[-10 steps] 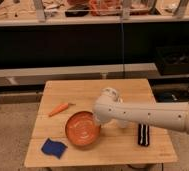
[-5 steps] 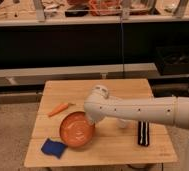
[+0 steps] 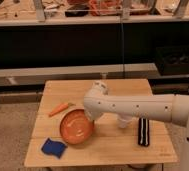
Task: Drag the ceramic bowl in a circle
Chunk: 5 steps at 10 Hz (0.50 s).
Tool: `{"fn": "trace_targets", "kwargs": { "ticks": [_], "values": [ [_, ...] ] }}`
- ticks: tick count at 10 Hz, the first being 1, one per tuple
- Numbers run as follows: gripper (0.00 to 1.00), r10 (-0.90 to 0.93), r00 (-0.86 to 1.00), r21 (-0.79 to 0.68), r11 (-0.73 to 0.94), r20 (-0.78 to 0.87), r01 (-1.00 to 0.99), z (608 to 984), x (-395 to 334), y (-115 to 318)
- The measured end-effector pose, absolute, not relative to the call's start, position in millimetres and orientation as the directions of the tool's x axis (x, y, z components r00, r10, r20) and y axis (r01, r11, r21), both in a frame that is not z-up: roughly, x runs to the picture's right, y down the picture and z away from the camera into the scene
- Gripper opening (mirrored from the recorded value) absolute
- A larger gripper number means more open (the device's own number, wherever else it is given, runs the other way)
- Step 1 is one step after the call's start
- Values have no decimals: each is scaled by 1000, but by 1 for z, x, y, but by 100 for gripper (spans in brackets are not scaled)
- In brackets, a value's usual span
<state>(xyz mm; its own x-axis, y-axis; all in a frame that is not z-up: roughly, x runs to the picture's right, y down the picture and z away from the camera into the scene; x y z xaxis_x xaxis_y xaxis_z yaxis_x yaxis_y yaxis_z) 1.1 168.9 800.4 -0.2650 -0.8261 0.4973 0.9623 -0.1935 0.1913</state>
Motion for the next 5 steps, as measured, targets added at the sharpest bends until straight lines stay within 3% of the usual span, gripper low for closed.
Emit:
{"fn": "trace_targets", "kwargs": {
  "ticks": [5],
  "values": [
    [1,-819,-272,203,-193,505,960,816,4,139]
  ]
}}
